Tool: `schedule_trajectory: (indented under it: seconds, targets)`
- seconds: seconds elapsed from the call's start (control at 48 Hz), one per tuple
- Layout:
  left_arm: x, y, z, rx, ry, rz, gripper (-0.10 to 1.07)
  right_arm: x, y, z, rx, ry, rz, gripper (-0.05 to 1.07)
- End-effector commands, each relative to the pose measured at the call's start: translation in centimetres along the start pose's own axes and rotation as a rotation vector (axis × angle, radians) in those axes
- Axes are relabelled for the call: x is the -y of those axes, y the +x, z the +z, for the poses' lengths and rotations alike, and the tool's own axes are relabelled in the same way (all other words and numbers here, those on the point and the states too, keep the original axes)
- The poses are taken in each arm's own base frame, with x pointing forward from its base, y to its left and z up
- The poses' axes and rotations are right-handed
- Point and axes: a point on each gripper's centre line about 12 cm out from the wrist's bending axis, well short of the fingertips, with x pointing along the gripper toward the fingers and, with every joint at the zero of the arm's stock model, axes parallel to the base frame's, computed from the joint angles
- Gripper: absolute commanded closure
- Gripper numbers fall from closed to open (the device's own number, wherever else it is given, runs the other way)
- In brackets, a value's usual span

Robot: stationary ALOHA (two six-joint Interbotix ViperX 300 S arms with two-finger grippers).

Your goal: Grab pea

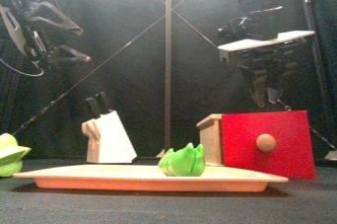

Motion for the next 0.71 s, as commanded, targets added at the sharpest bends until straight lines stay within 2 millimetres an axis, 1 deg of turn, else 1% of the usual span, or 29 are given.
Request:
schedule_trajectory:
  seconds: [0.0,0.125,0.208,0.292,0.375,0.417,0.604,0.688]
  targets:
    - [0.1,0.2,0.7,0.018,0.001,-0.003,0.03,1.2,-1.1,0.6,-0.017,0.038,0.037,0.44]
    - [0.1,0.4,0.7,0.015,0.004,-0.004,0.03,3.2,-0.9,0.0,-0.045,0.066,0.028,0.57]
    - [0.1,0.7,0.7,0.006,0.003,-0.001,0.03,4.8,-0.5,-0.6,-0.065,0.086,0.017,0.62]
    - [0.1,1.3,0.4,-0.018,0.003,0.000,0.03,6.5,0.1,-1.3,-0.093,0.108,0.020,0.63]
    - [0.1,2.3,0.5,-0.036,0.000,-0.001,0.03,7.6,1.0,-1.9,-0.122,0.131,0.056,0.63]
    - [0.2,2.8,0.6,-0.042,-0.001,-0.001,0.03,7.8,1.4,-2.1,-0.129,0.133,0.080,0.63]
    - [0.0,5.4,0.4,-0.095,-0.002,0.008,0.03,8.8,4.4,-3.6,-0.186,0.105,0.254,0.63]
    - [-0.1,6.9,0.4,-0.119,-0.001,0.012,0.03,9.1,5.4,-3.7,-0.206,0.112,0.329,0.63]
